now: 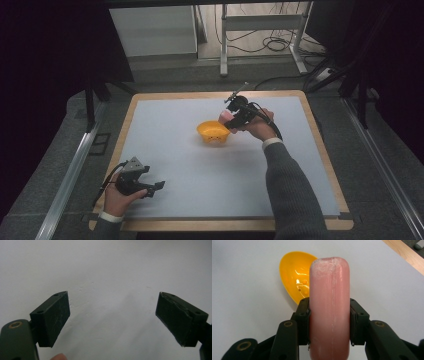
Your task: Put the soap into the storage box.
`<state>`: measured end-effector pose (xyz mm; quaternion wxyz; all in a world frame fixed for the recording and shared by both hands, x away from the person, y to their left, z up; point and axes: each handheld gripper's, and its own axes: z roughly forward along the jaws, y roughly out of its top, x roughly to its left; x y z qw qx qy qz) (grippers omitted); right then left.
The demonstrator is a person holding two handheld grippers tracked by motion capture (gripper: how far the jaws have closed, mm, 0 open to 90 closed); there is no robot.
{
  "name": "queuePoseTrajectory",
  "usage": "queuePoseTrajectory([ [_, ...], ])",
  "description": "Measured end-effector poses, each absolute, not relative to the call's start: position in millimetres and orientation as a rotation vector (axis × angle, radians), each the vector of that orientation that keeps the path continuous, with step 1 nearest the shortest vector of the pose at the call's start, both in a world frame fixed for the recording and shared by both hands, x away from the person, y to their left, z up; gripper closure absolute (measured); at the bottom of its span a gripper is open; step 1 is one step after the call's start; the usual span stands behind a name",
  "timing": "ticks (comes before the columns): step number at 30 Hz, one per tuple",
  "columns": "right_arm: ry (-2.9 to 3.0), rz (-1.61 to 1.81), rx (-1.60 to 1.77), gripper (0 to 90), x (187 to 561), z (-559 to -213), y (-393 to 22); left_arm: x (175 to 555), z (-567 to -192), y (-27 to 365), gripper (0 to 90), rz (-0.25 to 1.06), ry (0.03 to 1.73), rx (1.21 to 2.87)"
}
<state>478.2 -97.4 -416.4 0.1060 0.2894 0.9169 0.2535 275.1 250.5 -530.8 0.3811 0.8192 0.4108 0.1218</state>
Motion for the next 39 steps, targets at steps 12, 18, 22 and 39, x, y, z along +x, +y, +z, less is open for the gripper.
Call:
queuePoseTrajectory([
  [12, 2.727, 0.755, 0.819, 59.2, 484.0, -421.7, -79.9, 275.5, -531.2, 250.3, 12.7, 0.309, 1.045, 2.092],
  [18, 2.740, 0.741, 0.800, 59.2, 487.3, -424.3, -73.9, 275.6, -530.8, 250.8, 12.7, 0.308, 1.044, 2.093],
  [22, 2.744, 0.742, 0.790, 59.2, 489.2, -425.7, -69.9, 275.9, -531.5, 250.3, 12.8, 0.306, 1.044, 2.097],
  [39, 2.788, 0.677, 0.653, 59.2, 499.2, -437.5, -57.0, 276.1, -531.2, 250.8, 12.8, 0.309, 1.043, 2.102],
])
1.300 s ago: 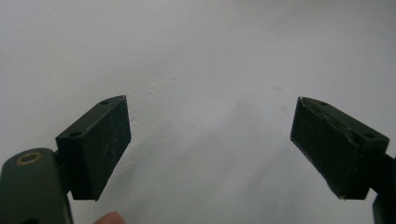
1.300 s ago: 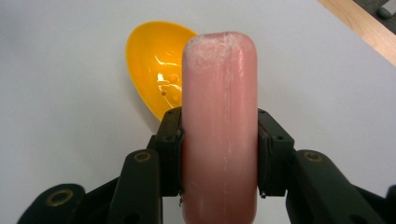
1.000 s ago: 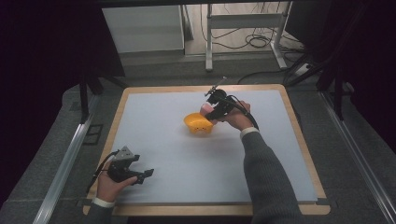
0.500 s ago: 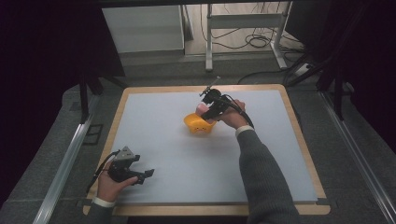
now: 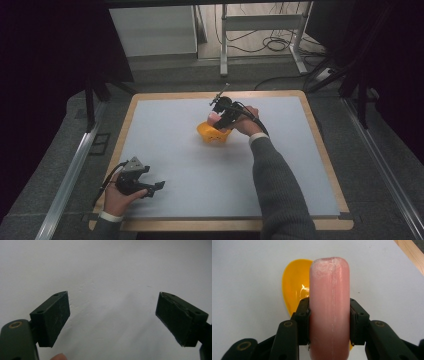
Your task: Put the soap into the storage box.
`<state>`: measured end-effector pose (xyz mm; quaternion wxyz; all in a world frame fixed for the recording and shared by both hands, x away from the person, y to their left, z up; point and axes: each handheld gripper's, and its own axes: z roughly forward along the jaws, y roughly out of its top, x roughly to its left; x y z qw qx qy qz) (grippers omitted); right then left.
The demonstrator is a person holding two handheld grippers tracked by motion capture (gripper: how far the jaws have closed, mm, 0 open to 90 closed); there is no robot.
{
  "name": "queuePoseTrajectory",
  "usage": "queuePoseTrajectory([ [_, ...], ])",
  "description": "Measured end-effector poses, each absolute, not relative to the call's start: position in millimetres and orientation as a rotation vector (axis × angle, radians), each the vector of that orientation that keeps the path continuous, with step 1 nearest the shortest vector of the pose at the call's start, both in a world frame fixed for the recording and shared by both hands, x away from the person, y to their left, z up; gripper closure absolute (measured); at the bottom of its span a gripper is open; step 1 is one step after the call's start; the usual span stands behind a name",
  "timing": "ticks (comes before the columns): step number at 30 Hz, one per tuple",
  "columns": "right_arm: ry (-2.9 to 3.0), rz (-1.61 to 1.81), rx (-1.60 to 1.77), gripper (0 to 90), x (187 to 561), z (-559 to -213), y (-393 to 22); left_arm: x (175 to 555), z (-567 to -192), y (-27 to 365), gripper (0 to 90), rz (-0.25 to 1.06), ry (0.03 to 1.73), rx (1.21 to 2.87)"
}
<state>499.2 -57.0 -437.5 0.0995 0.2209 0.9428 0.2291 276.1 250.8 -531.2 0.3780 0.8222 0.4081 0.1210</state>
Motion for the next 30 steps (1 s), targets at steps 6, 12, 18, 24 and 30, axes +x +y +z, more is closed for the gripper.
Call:
queuePoseTrajectory([
  [6, 2.805, 0.639, 0.563, 59.2, 499.8, -443.2, -50.9, 275.8, -530.8, 251.2, 12.7, 0.309, 1.044, 2.096],
  [12, 2.808, 0.609, 0.535, 59.1, 502.1, -449.2, -48.7, 275.9, -530.8, 251.1, 12.8, 0.308, 1.044, 2.098],
  [18, 2.820, 0.592, 0.528, 58.4, 504.1, -456.0, -47.8, 276.1, -531.0, 250.9, 12.7, 0.308, 1.043, 2.099],
  [24, 2.808, 0.658, 0.556, 53.1, 502.3, -450.9, -49.3, 276.2, -531.4, 250.2, 12.7, 0.308, 1.041, 2.101],
  [30, 2.731, 0.767, 0.712, 33.3, 494.9, -441.1, -58.6, 276.2, -531.7, 249.9, 12.7, 0.308, 1.040, 2.105],
])
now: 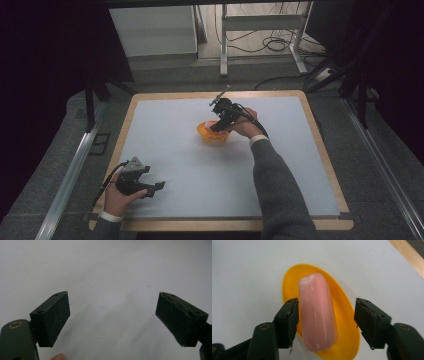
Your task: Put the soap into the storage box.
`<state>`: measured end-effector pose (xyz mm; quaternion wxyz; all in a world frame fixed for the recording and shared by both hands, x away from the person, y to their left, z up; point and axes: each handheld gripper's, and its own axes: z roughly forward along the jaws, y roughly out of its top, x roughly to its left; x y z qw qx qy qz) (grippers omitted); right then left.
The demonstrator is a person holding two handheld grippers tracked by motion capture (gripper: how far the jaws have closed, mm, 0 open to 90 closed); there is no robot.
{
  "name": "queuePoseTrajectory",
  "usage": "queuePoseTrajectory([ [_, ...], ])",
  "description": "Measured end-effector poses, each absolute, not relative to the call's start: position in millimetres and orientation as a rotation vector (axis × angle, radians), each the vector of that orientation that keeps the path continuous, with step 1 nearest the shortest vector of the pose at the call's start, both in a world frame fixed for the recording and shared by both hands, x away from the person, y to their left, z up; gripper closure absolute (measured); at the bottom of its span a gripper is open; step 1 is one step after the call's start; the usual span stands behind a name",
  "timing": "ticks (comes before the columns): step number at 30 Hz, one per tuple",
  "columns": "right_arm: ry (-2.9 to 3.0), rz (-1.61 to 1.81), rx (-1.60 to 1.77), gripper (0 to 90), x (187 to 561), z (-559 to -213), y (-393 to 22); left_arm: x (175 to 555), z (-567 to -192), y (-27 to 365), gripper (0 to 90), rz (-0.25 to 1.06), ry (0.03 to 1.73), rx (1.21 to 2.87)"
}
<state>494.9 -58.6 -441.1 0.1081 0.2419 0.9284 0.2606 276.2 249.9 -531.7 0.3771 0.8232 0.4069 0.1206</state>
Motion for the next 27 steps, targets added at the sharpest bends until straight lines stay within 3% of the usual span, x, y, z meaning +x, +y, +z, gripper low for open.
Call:
queuePoseTrajectory([
  [9, 2.609, 0.926, 0.754, 24.9, 471.8, -428.2, -81.8, 276.3, -532.1, 249.0, 12.7, 0.306, 1.042, 2.110],
  [27, 2.486, 1.041, 0.900, 22.9, 419.1, -444.3, -149.1, 274.9, -532.6, 248.1, 12.7, 0.311, 1.052, 2.103],
])
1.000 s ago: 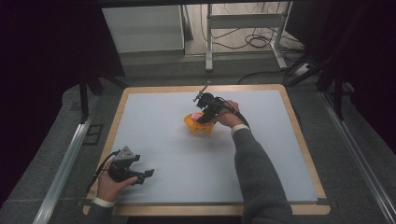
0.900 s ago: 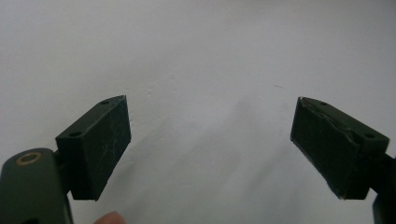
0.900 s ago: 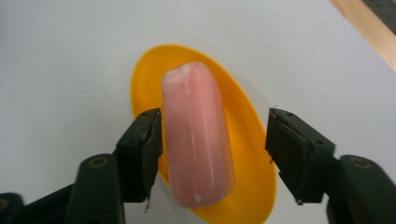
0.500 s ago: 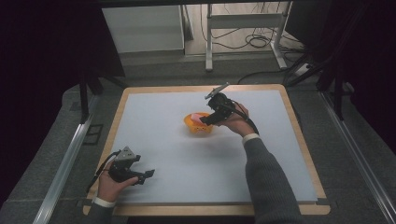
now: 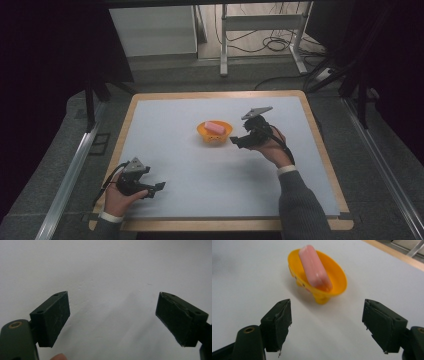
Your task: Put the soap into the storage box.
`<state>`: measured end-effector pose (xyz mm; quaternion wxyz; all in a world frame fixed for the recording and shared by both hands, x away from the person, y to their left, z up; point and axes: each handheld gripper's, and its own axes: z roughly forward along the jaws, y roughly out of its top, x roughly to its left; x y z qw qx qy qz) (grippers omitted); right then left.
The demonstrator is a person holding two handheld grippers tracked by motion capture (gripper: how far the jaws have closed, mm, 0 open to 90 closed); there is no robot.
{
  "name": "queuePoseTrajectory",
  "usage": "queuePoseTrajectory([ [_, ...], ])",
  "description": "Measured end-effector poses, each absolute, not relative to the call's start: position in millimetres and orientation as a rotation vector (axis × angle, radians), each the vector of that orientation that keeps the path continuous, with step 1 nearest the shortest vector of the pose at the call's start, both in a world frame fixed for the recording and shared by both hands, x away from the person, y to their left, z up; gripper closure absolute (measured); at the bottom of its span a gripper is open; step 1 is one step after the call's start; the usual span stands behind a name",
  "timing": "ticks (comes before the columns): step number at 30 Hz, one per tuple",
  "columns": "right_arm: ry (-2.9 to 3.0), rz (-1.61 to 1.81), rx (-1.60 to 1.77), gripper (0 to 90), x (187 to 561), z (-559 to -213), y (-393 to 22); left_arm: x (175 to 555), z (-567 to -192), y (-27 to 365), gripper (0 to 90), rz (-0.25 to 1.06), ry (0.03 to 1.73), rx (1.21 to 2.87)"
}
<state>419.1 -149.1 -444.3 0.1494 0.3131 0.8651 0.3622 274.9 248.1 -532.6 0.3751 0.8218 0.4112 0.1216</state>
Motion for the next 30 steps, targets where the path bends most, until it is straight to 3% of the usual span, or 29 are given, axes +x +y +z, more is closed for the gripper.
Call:
queuePoseTrajectory([
  [18, 2.348, 1.089, 1.090, 22.7, 345.4, -495.7, -238.2, 275.0, -533.2, 247.3, 12.7, 0.314, 1.054, 2.108],
  [30, 2.332, 1.078, 1.095, 22.6, 341.6, -497.2, -242.8, 275.0, -533.1, 247.7, 12.6, 0.316, 1.052, 2.107],
])
